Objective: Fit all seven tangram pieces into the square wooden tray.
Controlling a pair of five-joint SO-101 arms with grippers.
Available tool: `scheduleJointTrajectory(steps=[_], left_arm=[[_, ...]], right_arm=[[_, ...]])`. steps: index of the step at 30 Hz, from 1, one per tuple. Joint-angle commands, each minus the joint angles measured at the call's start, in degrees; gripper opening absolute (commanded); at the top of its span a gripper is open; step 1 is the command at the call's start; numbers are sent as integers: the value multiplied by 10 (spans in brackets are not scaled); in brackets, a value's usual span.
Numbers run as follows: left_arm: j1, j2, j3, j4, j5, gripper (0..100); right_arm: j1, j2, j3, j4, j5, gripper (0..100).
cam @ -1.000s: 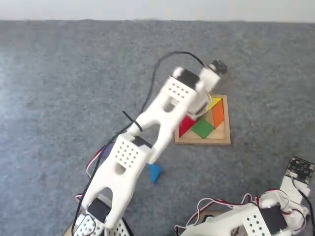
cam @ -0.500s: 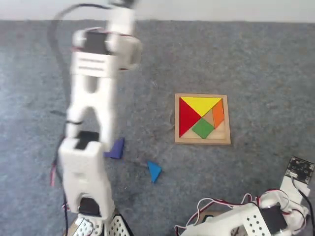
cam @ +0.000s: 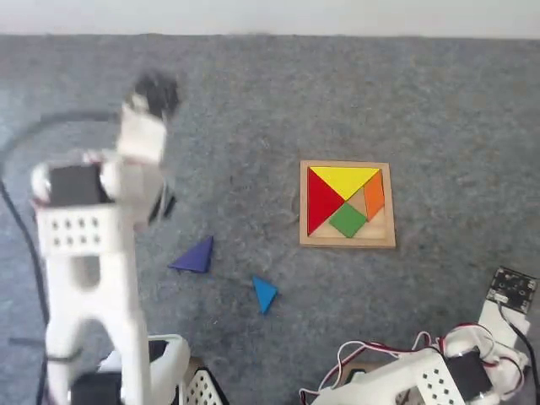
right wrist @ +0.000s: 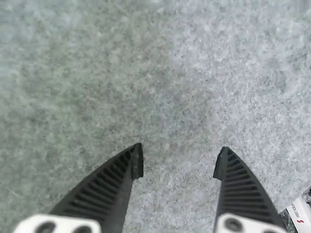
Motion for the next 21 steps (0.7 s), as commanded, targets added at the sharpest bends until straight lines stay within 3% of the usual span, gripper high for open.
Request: scheduleJointTrajectory(steps=[1, 5, 12, 21], left_arm=[[-1, -60, 279, -112, -81, 181], [10, -61, 408, -210, -142, 208], [75, -61, 479, -319, -143, 210], [78, -59, 497, -371, -143, 210]], right_arm=[[-5, 0, 6, 15, 8, 248], [-6, 0, 6, 15, 8, 248], [-5, 0, 6, 15, 8, 248], [-4, 0, 6, 15, 8, 248]])
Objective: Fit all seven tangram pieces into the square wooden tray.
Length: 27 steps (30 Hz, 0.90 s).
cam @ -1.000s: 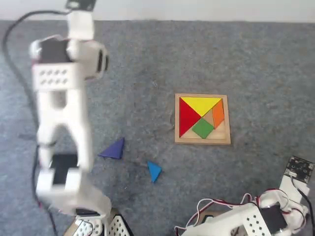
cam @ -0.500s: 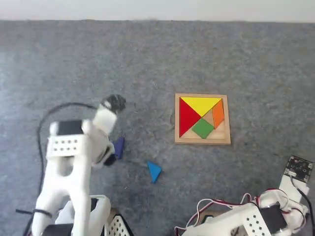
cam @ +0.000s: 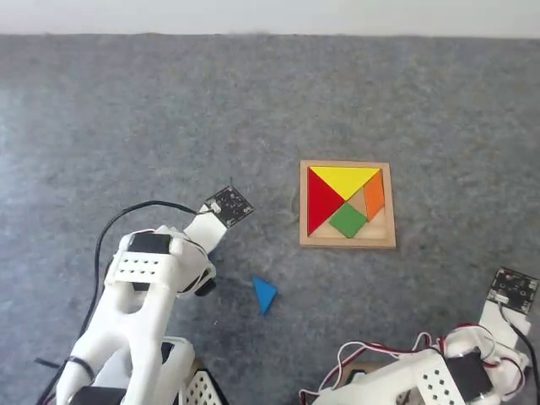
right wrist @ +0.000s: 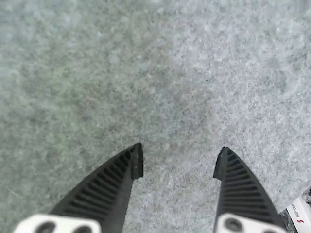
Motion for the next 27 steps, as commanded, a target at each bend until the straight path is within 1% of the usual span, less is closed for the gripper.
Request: scheduleJointTrajectory(steps=[1, 5, 9, 12, 16, 23, 27], left_arm=[[2, -14, -4, -12, -4, 210], [2, 14, -14, -22, -4, 210], [-25, 98, -54, -57, 0, 210], [-47, 165, -102, -62, 2, 209], [-52, 230, -141, -71, 3, 207], [-52, 241, -165, -64, 1, 206], [-56, 248, -194, -34, 1, 209]], right_arm=[[-4, 0, 6, 15, 8, 248], [-4, 0, 6, 15, 8, 248], [-3, 0, 6, 15, 8, 248], [-3, 0, 6, 15, 8, 248], [-3, 0, 6, 15, 8, 248], [-3, 0, 6, 15, 8, 248], [-3, 0, 6, 15, 8, 248]])
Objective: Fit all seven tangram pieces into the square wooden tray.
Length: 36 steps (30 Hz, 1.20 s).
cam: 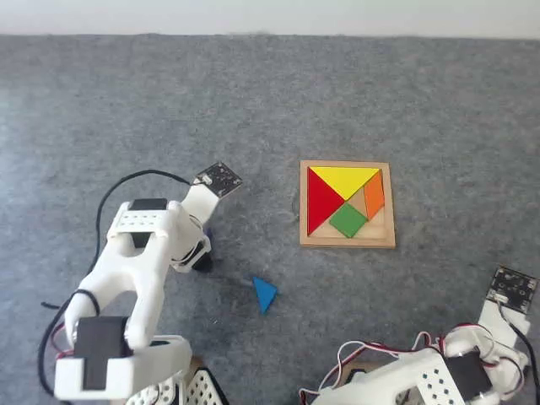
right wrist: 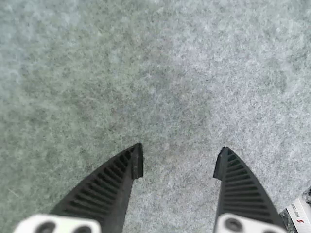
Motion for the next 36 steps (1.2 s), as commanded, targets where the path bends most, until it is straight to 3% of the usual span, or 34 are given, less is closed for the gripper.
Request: scheduleJointTrajectory(steps=[1, 8, 12, 19, 26, 29, 33, 36], left_arm=[[-7, 11, -46, 26, 4, 207], [7, 55, -58, 54, 32, 91], [14, 55, -114, 84, 55, 87], [92, 55, -247, 182, 113, 87], [37, 62, -445, 218, 210, 88], [23, 64, -502, 191, 232, 88], [13, 85, -509, 64, 304, 88], [18, 115, -516, 48, 332, 88]], right_arm=[[-3, 0, 6, 15, 8, 248], [-3, 0, 6, 15, 8, 248], [-3, 0, 6, 15, 8, 248], [-3, 0, 6, 15, 8, 248], [-5, 0, 6, 15, 8, 248], [-4, 0, 6, 15, 8, 248], [-4, 0, 6, 15, 8, 248], [-4, 0, 6, 15, 8, 248]])
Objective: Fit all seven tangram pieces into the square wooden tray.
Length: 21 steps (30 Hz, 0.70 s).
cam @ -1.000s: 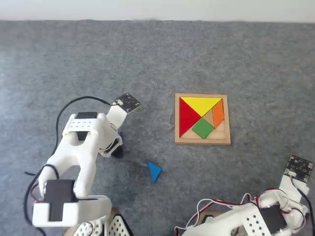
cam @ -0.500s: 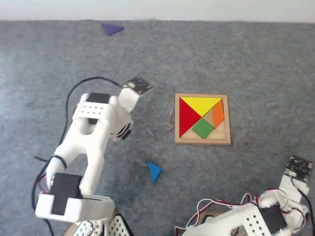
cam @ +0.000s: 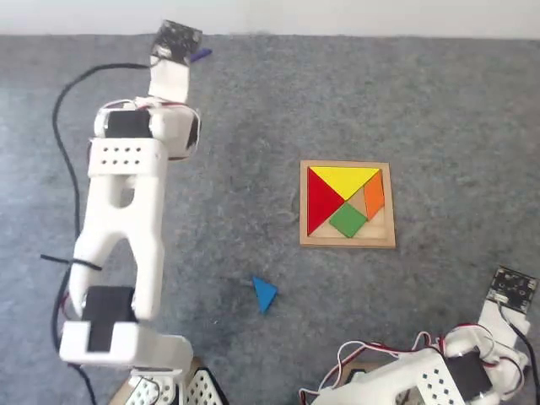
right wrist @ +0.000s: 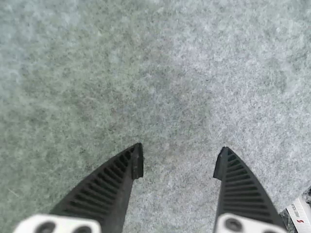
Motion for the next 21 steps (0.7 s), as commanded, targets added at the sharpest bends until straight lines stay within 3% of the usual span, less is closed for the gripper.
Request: scheduleJointTrajectory(steps=[1, 4, 9, 11, 16, 21], left_arm=[[4, 26, -34, -42, 55, 88], [22, 37, -37, 37, 62, 115], [119, 36, -33, 307, 4, 144], [147, 33, -18, 344, 3, 144], [227, -51, 148, 278, -17, 145], [285, -178, 373, 96, 25, 178]], right_arm=[[-4, 0, 6, 15, 8, 248], [-4, 0, 6, 15, 8, 248], [-5, 0, 6, 15, 8, 248], [-5, 0, 6, 15, 8, 248], [-7, 0, 6, 15, 8, 248], [-6, 0, 6, 15, 8, 248]])
